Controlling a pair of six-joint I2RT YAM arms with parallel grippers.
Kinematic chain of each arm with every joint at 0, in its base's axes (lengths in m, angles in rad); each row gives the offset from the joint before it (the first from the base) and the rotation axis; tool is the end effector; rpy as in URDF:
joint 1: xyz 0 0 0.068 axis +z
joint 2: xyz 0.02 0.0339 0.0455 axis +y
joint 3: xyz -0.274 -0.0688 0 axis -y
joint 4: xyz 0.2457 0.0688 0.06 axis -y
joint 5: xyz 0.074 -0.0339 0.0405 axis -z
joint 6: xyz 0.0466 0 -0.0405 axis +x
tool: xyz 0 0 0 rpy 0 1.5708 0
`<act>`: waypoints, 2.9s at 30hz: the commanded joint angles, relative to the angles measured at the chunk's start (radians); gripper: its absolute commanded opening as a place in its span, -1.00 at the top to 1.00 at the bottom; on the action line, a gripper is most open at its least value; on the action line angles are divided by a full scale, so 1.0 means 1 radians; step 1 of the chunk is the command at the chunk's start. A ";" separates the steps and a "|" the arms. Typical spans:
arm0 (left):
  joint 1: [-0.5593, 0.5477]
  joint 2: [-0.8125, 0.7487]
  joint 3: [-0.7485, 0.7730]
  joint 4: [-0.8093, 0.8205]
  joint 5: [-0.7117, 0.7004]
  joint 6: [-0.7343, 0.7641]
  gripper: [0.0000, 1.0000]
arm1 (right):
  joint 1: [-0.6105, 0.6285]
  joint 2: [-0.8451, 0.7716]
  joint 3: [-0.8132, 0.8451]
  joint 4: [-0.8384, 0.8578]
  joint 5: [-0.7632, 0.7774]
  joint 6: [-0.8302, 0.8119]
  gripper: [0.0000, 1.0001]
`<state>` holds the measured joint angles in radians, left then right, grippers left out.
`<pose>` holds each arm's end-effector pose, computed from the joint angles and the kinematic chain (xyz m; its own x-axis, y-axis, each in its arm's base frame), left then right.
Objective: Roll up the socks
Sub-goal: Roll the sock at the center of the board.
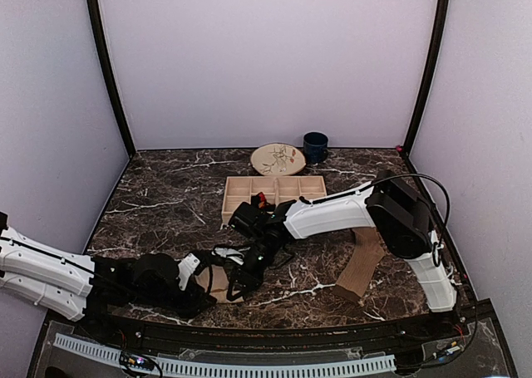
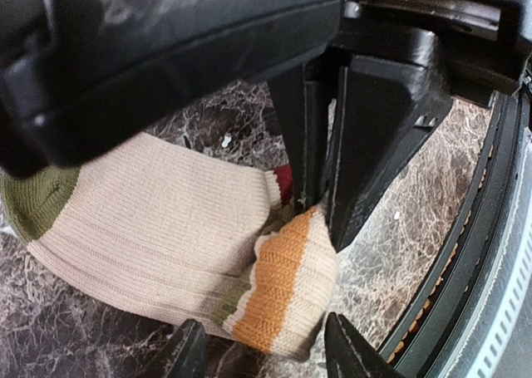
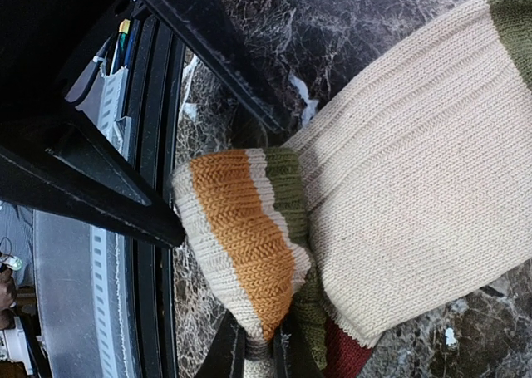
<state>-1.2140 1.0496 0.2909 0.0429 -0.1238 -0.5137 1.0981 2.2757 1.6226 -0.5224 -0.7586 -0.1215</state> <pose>0.0731 -0.1797 0.1467 -0.6406 0.3223 -0.6970 0.6689 0.6801 -0.3002 0.1857 0.4336 0.1210 -0.3241 -0.8271 -0.4592 -0.8121 -0.0057 0.5835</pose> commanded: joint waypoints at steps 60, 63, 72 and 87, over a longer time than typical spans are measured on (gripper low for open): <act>-0.019 0.066 -0.108 0.216 -0.104 -0.123 1.00 | -0.024 0.024 -0.168 0.143 0.131 0.072 -0.76; -0.018 0.057 -0.103 0.216 -0.112 -0.122 1.00 | -0.032 -0.005 -0.210 0.170 0.147 0.078 -0.99; -0.019 0.075 -0.049 0.174 -0.114 -0.112 1.00 | -0.046 -0.137 -0.362 0.297 0.283 0.125 -0.99; -0.017 0.113 -0.019 0.129 -0.065 -0.099 1.00 | -0.036 -0.405 -0.624 0.584 0.680 0.132 -0.99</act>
<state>-1.2331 1.1667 0.2539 0.2310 -0.1986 -0.6266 1.0660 1.9568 1.1088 0.0010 -0.2398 -0.0086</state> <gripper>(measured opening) 0.092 0.997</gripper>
